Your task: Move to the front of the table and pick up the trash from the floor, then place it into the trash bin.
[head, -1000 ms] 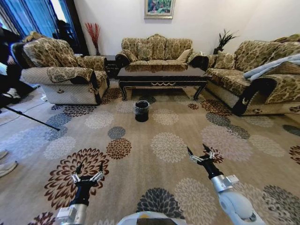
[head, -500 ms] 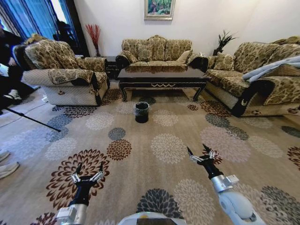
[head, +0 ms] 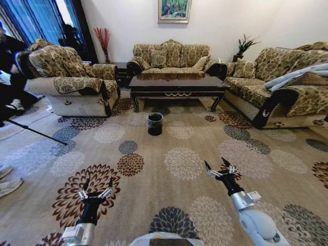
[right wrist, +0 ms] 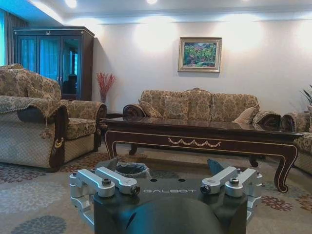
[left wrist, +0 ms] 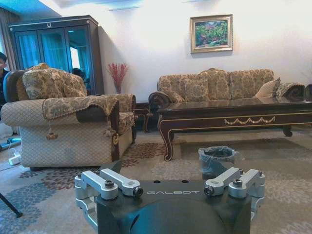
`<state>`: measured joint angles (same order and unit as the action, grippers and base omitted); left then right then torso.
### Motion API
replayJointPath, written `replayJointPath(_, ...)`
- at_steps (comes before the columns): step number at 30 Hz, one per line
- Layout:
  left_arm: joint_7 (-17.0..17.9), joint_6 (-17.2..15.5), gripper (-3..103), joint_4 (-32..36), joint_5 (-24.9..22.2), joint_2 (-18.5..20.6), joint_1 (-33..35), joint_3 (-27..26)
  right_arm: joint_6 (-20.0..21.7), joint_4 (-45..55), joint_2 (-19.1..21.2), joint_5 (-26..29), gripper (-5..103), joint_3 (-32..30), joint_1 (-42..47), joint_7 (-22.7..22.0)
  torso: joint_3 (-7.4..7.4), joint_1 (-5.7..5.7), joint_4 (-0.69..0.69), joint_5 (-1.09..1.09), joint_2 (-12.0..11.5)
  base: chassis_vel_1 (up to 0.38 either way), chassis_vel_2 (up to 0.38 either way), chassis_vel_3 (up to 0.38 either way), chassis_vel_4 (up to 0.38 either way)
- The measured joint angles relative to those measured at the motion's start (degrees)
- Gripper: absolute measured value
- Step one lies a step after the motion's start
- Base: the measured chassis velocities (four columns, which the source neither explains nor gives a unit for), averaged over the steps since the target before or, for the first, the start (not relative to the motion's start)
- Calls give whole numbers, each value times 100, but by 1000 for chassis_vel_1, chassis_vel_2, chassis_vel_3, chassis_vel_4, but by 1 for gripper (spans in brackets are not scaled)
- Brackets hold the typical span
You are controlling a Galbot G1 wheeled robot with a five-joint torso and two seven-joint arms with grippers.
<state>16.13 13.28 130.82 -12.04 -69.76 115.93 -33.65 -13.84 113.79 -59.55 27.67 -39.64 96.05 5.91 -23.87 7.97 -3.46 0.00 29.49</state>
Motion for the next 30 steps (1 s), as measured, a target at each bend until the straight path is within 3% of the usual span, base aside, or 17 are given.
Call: replayJointPath(30,0,0,100,0,0,0,0,0,0,0,0,0,100,0,0,0,-424,285,0,0,709,0,0,0,0)
